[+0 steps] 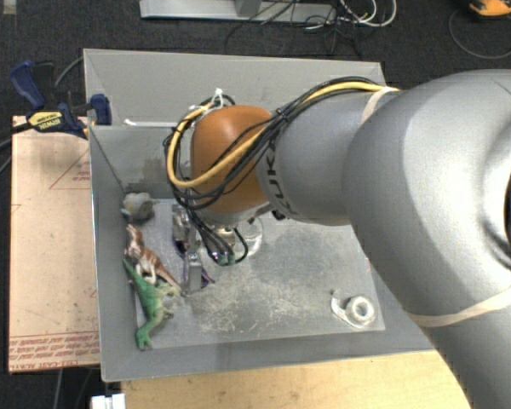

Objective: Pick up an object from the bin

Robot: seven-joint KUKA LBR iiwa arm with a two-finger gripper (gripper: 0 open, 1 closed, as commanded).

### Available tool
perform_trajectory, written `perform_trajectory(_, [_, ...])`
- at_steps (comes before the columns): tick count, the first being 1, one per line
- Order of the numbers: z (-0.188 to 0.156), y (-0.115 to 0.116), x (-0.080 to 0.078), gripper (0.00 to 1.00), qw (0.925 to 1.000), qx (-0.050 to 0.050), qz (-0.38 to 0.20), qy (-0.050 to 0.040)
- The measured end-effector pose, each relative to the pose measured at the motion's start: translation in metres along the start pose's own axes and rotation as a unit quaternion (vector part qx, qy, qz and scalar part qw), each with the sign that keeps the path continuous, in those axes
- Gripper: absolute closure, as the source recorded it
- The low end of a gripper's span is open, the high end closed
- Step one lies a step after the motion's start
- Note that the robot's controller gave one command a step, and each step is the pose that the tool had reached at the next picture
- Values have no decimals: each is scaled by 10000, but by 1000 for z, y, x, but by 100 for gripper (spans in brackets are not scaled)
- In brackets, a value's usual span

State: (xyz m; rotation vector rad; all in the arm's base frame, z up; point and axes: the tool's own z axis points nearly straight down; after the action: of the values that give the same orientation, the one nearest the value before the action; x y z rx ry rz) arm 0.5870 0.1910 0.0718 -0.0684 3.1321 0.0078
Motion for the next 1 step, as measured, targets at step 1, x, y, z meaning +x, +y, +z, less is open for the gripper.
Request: perform_trajectory(1, [0, -42, 18, 0, 9910, -12, 1342, -11])
